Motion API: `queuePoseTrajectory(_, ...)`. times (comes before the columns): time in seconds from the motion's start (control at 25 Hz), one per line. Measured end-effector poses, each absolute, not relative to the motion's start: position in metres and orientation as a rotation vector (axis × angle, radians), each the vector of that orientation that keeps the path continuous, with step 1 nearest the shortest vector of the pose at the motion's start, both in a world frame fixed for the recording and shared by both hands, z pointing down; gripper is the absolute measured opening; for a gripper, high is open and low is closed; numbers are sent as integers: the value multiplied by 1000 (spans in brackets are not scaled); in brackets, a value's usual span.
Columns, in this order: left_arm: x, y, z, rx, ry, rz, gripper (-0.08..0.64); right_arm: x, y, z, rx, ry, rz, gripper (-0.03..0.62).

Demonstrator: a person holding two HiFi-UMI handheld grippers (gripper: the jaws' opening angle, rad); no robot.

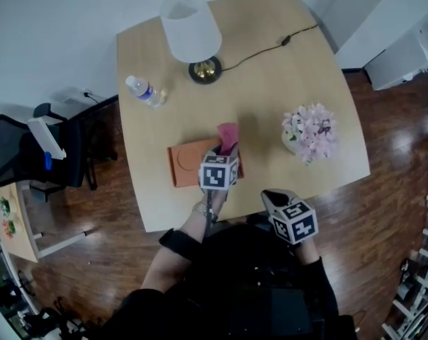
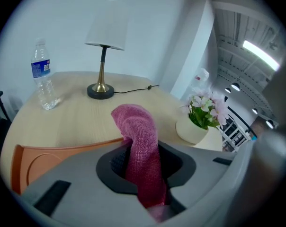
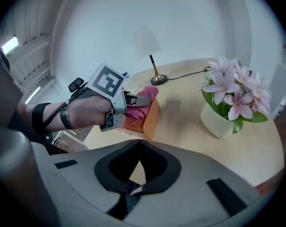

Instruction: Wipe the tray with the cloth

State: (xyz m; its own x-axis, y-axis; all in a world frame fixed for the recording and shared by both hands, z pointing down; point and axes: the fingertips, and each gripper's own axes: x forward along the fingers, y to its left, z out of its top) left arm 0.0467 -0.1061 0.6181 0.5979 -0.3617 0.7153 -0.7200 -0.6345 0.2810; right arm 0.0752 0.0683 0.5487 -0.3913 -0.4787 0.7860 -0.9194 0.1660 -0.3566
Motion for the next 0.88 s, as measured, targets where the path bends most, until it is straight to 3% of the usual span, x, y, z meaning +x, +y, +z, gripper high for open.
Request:
queuePoseTrajectory(0.16, 12, -112, 621, 2264, -947, 899, 100, 76, 61, 549, 1289, -1962, 1128, 8)
queuePoseTrajectory(0.48, -129, -137, 622, 2147, -1192, 1036, 100, 46, 48, 551, 1187, -2004, 1094, 8)
queuePoseTrajectory(0.88, -114, -123, 599, 2184, -1090, 942, 100, 34, 51, 548, 1206, -1997, 1100, 8)
